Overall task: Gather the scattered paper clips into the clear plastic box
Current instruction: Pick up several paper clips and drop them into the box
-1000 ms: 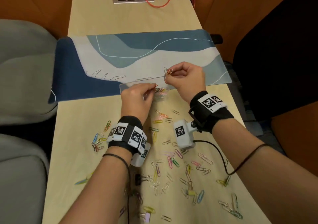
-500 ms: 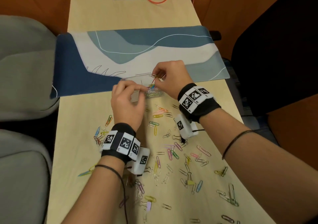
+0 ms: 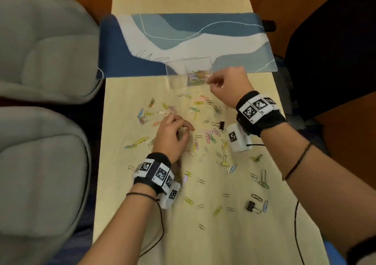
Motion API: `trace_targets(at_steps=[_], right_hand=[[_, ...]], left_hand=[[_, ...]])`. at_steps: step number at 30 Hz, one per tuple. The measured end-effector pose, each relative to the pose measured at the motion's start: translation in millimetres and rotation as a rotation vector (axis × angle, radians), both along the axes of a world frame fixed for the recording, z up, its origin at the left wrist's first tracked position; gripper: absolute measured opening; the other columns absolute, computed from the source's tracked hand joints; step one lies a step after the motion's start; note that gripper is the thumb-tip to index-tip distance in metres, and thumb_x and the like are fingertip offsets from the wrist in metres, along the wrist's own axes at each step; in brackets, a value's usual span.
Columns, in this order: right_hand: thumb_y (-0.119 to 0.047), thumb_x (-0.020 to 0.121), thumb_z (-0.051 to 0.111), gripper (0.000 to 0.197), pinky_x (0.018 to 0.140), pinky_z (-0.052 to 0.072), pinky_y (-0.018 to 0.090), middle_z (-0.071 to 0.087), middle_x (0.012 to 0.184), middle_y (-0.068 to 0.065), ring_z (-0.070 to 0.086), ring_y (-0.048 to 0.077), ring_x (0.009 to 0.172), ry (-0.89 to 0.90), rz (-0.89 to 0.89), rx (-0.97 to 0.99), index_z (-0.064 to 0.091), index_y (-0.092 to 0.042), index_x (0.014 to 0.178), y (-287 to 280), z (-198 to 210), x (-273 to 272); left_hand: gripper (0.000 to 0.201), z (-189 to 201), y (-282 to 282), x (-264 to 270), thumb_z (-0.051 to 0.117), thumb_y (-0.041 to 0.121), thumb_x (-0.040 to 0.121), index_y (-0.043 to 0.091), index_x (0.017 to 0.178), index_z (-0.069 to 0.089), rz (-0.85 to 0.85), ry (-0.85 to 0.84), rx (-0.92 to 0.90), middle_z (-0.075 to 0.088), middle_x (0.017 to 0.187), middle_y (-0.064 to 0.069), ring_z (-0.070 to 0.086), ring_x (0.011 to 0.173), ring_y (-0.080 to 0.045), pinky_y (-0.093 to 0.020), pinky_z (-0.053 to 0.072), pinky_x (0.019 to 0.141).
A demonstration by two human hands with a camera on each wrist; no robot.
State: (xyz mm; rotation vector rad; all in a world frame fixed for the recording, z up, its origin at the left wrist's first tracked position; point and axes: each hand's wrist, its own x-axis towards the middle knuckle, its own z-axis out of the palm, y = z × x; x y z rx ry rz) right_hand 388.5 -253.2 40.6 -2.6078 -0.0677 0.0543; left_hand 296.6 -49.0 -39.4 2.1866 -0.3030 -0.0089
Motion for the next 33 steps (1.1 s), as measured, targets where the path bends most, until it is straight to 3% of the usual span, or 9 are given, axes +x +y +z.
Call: trace_targets(at_steps=[4,8,10,14,19,21,26,29,33], right_hand=[[-0.015,0.081,0.068,0.012,0.078,0.056,0.025,0.072,0.083,-0.006,0.064,0.007,0.072,0.172,-0.039,0.105,0.077,-0.020,0.088,-16.8,-8.3,-91.9],[-0.012,0.080,0.071,0.014,0.072,0.058,0.023,0.072,0.082,-0.005,0.068,0.009,0.074,0.393,-0.064,0.293,0.076,-0.020,0.091,-22.6,-30.9,-192.5],[-0.010,0.080,0.069,0.018,0.072,0.053,0.014,0.072,0.084,-0.006,0.065,0.004,0.074,0.394,-0.038,0.229,0.075,-0.020,0.094,-20.8,-47.8,-232.3],[0.001,0.078,0.061,0.029,0.078,0.051,0.023,0.066,0.091,-0.002,0.062,0.013,0.080,0.252,0.010,0.066,0.075,-0.014,0.098,-10.6,-79.2,-282.4],[0.000,0.082,0.060,0.026,0.080,0.052,0.028,0.069,0.091,-0.002,0.063,0.015,0.082,0.231,0.090,0.092,0.077,-0.015,0.094,3.2,-87.1,-310.9],[0.000,0.081,0.061,0.025,0.081,0.050,0.018,0.072,0.091,-0.003,0.064,0.009,0.081,0.215,-0.017,0.110,0.077,-0.016,0.093,-6.2,-82.1,-313.6],[0.004,0.080,0.062,0.040,0.088,0.046,0.023,0.061,0.115,0.008,0.059,0.018,0.096,0.141,-0.369,0.052,0.066,-0.012,0.116,-61.4,-67.3,-304.9],[0.009,0.081,0.056,0.060,0.111,0.034,0.034,0.042,0.144,0.011,0.042,0.027,0.129,0.215,-0.222,-0.102,0.050,-0.013,0.137,-83.0,-76.6,-296.8],[0.016,0.078,0.050,0.074,0.114,0.018,0.027,0.028,0.154,0.008,0.027,0.025,0.141,0.294,0.038,-0.192,0.040,-0.017,0.144,-85.0,-83.3,-304.2]], left_hand=[[0.021,-1.0,23.6,-55.5,0.065,0.009,0.086,0.025,0.099,0.071,-0.025,0.070,0.048,0.048,0.096,0.008,0.048,0.088,-0.008,-0.014,0.039,0.081],[0.018,-3.4,38.5,-122.7,0.064,0.013,0.089,0.021,0.104,0.070,-0.029,0.050,0.103,0.049,0.098,0.007,0.051,0.093,-0.010,-0.022,0.044,0.085],[0.020,-10.0,38.1,-153.0,0.064,0.017,0.089,0.019,0.108,0.069,-0.052,0.065,0.148,0.050,0.102,0.006,0.051,0.095,-0.009,-0.023,0.044,0.089],[0.042,-26.6,33.9,-191.0,0.065,0.023,0.087,0.011,0.127,0.060,-0.054,0.155,0.282,0.047,0.124,-0.003,0.046,0.112,-0.019,-0.025,0.037,0.101],[0.040,-25.5,22.0,-204.9,0.062,0.020,0.089,0.011,0.128,0.061,-0.098,0.092,0.320,0.047,0.130,-0.006,0.042,0.113,-0.021,-0.030,0.040,0.101],[0.042,-23.5,17.1,-210.4,0.062,0.028,0.090,0.012,0.129,0.061,-0.134,0.092,0.340,0.047,0.132,-0.007,0.042,0.116,-0.021,-0.036,0.043,0.101],[0.092,-25.6,12.7,-229.0,0.078,0.057,0.067,0.017,0.143,0.044,-0.270,0.238,0.376,0.034,0.139,-0.002,0.037,0.122,-0.017,-0.026,0.034,0.108],[0.104,-29.0,8.7,-234.7,0.087,0.048,0.061,0.018,0.148,0.036,-0.212,0.263,0.335,0.035,0.136,-0.003,0.040,0.120,-0.016,-0.027,0.035,0.109],[0.090,-29.8,-7.4,-238.1,0.085,0.025,0.072,0.020,0.147,0.036,-0.107,0.269,0.202,0.034,0.135,0.003,0.047,0.109,-0.009,-0.018,0.038,0.102]])
